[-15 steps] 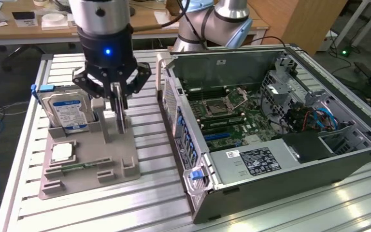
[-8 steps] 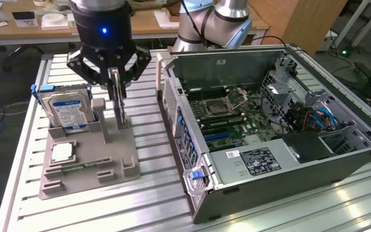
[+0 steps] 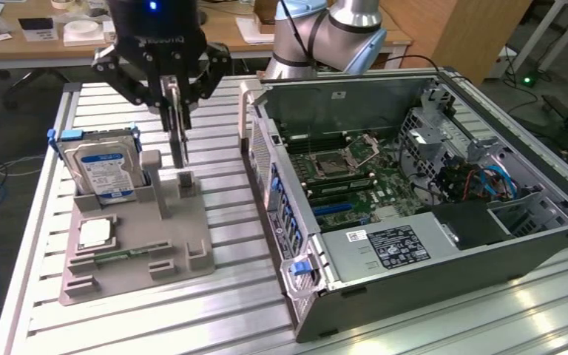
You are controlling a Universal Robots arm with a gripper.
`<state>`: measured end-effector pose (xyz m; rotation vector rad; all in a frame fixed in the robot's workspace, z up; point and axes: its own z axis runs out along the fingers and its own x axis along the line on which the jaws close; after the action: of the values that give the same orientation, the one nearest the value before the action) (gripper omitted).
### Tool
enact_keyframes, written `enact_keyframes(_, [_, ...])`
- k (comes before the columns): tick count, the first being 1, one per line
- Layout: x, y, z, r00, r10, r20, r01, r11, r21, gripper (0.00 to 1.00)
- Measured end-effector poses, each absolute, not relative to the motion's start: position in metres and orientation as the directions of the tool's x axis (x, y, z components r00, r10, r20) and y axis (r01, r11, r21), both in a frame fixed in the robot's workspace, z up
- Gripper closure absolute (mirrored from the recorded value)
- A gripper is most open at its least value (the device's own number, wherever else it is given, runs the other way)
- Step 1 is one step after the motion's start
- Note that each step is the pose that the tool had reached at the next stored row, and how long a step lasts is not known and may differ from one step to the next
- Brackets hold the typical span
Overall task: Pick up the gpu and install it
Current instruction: 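Pick up the gpu and move the gpu toward the slot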
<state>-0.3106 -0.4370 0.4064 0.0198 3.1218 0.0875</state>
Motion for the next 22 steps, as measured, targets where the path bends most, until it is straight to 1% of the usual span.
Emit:
enact_keyframes(6, [-0.311, -0.437, 0.426, -1.000, 0.013, -0.018, 0.012, 0.998, 0.056, 0.72])
enact_keyframes(22, [-0.296, -0.437, 0.427, -1.000, 0.013, -0.018, 0.012, 0.998, 0.056, 0.72])
